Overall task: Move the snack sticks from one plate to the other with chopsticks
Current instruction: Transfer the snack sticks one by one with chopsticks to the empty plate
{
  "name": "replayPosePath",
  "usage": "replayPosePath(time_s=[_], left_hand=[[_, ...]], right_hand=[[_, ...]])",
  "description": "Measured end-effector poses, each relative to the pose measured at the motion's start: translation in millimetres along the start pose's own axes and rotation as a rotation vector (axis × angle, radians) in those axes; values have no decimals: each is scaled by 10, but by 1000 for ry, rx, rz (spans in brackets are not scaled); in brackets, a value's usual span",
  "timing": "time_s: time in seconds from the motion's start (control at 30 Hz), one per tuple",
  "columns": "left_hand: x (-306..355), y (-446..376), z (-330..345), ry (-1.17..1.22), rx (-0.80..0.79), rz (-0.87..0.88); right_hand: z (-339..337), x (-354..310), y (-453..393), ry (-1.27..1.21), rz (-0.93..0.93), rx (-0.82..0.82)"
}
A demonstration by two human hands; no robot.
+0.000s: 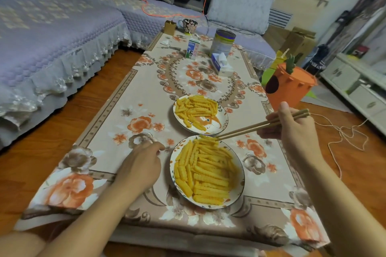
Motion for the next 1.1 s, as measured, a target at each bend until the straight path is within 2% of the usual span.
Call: replayPosePath(time_s=[0.27,0.4,0.53,0.73,0.93,1.1], left_hand=[[-20,109,127,-331,136,-11],[-4,81,110,-347,136,-44],[17,70,133,-432,102,-67],[5,24,150,-457,63,-98],[21,16,148,-473,50,-116],[1,11,146,-484,34,-111]], right_hand=[[-235,91,-125,-59,59,-54],[-358,64,-344,-124,67,-44],[-132,192,-640,-118,94,-61],[496,401,-930,-6,-1,-178],[586,351,-1027,14,-111,-150],[697,319,-1002,114,-172,-222]])
Point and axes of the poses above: each hand's wrist, its own y-axis away from the middle knuckle, its own z-axis out of the palm, x = y × z, the point moved 4 cm from there along -y, towards the middle knuckle
